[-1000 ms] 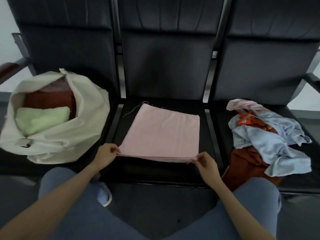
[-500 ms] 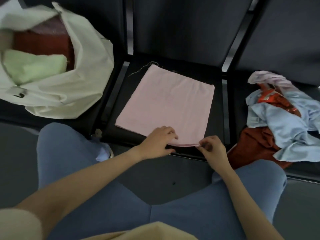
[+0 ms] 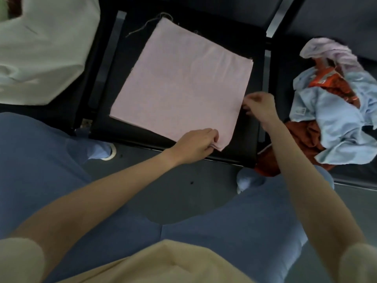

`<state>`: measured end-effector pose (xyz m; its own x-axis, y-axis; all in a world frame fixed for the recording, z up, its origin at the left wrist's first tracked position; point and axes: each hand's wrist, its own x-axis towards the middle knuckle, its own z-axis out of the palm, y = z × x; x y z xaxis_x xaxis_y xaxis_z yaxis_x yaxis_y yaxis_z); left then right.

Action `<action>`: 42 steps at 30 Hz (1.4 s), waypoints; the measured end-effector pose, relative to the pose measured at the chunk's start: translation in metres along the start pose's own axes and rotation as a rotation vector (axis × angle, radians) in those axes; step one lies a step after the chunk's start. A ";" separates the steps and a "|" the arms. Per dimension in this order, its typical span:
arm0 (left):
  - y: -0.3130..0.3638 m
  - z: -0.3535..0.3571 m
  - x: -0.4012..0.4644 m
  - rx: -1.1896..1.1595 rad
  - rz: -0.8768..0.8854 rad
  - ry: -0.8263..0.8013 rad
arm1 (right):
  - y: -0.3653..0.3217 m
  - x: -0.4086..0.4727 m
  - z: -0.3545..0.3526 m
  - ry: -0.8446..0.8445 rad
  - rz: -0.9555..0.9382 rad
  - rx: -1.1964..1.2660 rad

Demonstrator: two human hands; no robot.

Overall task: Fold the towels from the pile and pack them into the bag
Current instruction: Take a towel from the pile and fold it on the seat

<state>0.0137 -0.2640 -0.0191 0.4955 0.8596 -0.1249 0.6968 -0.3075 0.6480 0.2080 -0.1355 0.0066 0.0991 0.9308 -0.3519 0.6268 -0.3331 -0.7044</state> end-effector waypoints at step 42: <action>-0.074 -0.096 -0.106 -0.876 -0.703 0.192 | -0.183 0.100 0.169 0.337 -0.184 0.096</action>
<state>-0.1400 -0.2932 0.0186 -0.0017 0.8004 -0.5994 0.1500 0.5928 0.7912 -0.0275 -0.0071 -0.0045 0.2499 0.9683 -0.0035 0.5840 -0.1536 -0.7971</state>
